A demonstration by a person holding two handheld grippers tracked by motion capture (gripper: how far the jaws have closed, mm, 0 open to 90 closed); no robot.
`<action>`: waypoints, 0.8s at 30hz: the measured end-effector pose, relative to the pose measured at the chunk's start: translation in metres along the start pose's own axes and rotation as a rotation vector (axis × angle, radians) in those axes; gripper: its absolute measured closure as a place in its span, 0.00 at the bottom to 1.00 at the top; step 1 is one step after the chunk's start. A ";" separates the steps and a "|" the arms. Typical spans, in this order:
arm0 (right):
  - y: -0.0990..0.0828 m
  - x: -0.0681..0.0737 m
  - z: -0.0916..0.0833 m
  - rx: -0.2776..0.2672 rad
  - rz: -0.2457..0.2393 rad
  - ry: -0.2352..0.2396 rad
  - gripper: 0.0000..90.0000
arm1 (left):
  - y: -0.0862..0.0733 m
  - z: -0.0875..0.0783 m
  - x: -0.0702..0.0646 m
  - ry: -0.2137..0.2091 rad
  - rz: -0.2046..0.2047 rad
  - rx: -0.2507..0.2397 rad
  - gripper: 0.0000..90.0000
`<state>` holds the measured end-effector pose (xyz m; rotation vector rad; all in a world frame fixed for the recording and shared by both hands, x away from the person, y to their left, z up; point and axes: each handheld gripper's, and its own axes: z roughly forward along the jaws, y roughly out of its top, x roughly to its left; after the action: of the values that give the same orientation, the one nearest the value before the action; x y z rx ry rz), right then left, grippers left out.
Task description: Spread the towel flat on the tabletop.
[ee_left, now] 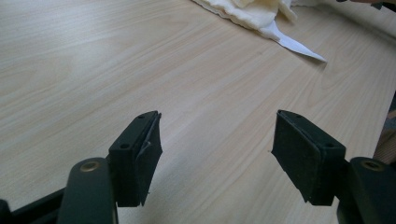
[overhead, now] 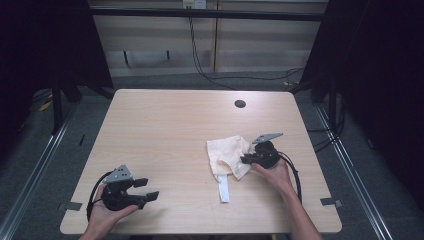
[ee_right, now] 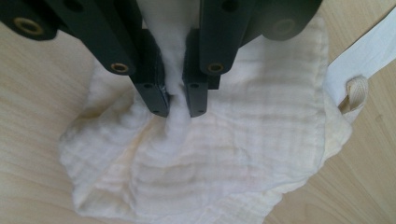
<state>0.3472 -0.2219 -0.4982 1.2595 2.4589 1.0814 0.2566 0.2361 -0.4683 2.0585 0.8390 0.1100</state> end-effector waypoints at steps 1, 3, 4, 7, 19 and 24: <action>0.000 0.001 0.000 0.001 -0.010 -0.006 0.91 | 0.000 0.000 0.000 0.000 0.000 0.000 0.36; 0.000 0.003 -0.001 -0.001 -0.007 0.002 0.91 | 0.000 0.000 0.001 0.002 -0.002 0.000 0.36; 0.000 0.004 -0.002 -0.001 -0.007 0.008 0.91 | 0.000 0.000 0.001 0.002 -0.003 0.000 0.36; 0.001 0.009 -0.005 0.002 -0.025 0.018 0.91 | 0.000 0.000 0.001 0.001 -0.005 0.003 0.35; -0.002 0.032 -0.011 0.014 -0.068 0.084 0.92 | 0.000 0.000 0.000 -0.005 0.001 0.005 0.37; -0.002 0.044 -0.009 0.013 -0.074 0.119 0.92 | -0.001 -0.001 -0.001 -0.004 0.015 -0.011 0.40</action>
<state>0.3144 -0.1942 -0.4856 1.1289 2.5811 1.1538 0.2551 0.2366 -0.4678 2.0545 0.8186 0.1183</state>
